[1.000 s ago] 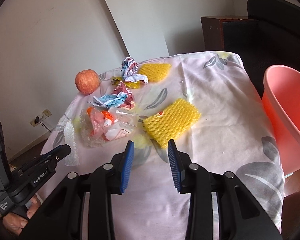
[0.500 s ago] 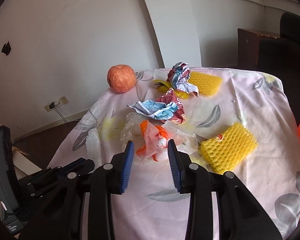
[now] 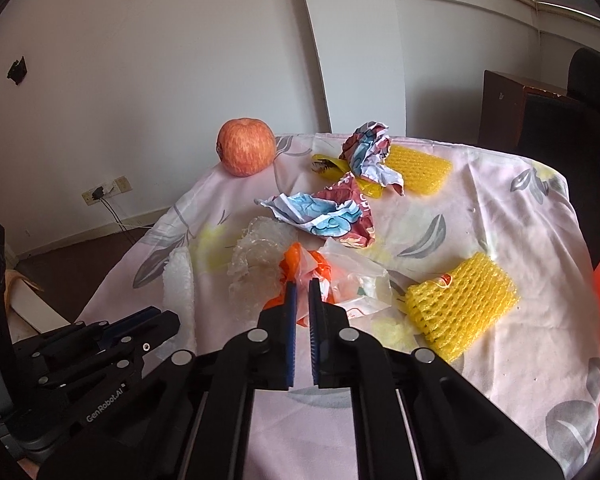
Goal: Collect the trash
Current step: 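Grasp the white foam strip with the left tool while the right tool grasps the orange wrapper, then carry the white foam strip and orange wrapper in both tools over the pink bucket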
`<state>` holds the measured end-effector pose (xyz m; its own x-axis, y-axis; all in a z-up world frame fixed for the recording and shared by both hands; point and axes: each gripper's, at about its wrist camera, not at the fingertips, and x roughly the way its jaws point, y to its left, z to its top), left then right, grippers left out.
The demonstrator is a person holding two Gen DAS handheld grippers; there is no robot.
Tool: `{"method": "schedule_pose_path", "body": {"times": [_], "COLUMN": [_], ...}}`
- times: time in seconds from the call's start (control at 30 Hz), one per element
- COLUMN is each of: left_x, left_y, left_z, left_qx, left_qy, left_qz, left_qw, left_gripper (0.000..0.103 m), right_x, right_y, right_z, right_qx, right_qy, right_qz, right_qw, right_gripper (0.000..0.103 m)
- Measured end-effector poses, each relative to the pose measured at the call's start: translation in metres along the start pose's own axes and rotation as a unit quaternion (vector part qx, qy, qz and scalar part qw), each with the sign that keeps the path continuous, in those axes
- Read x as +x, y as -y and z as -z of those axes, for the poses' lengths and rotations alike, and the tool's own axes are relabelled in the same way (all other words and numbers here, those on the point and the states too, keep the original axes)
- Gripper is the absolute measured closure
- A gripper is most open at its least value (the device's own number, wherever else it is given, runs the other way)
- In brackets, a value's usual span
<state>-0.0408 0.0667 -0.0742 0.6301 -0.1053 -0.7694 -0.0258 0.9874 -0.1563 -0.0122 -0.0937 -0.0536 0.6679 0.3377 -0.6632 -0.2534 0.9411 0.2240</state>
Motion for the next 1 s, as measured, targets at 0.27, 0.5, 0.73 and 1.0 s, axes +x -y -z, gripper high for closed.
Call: {"method": "schedule_pose_path", "body": {"times": [0.27, 0.5, 0.73, 1.0], "left_x": [-0.004, -0.009, -0.013, -0.015], "left_y": [0.017, 0.039, 0.068, 0.102], "left_z": [-0.001, 0.000, 0.001, 0.002], "left_qx": [0.004, 0.013, 0.039, 0.069], "left_qy": [0.005, 0.011, 0.015, 0.020], "left_qz": [-0.010, -0.008, 0.006, 0.025], "left_qw": [0.9999, 0.9998, 0.9991, 0.9971], "left_gripper": [0.087, 0.087, 0.087, 0.087], "right_x": [-0.027, -0.048, -0.068, -0.090], "right_y": [0.011, 0.030, 0.054, 0.082], "right_z": [0.005, 0.012, 0.020, 0.026], "right_qx": [0.009, 0.027, 0.053, 0.085], "right_qy": [0.021, 0.033, 0.047, 0.068], "right_qz": [0.004, 0.016, 0.029, 0.049], "right_qw": [1.000, 0.999, 0.997, 0.993], "right_gripper": [0.097, 0.097, 0.097, 0.097]}}
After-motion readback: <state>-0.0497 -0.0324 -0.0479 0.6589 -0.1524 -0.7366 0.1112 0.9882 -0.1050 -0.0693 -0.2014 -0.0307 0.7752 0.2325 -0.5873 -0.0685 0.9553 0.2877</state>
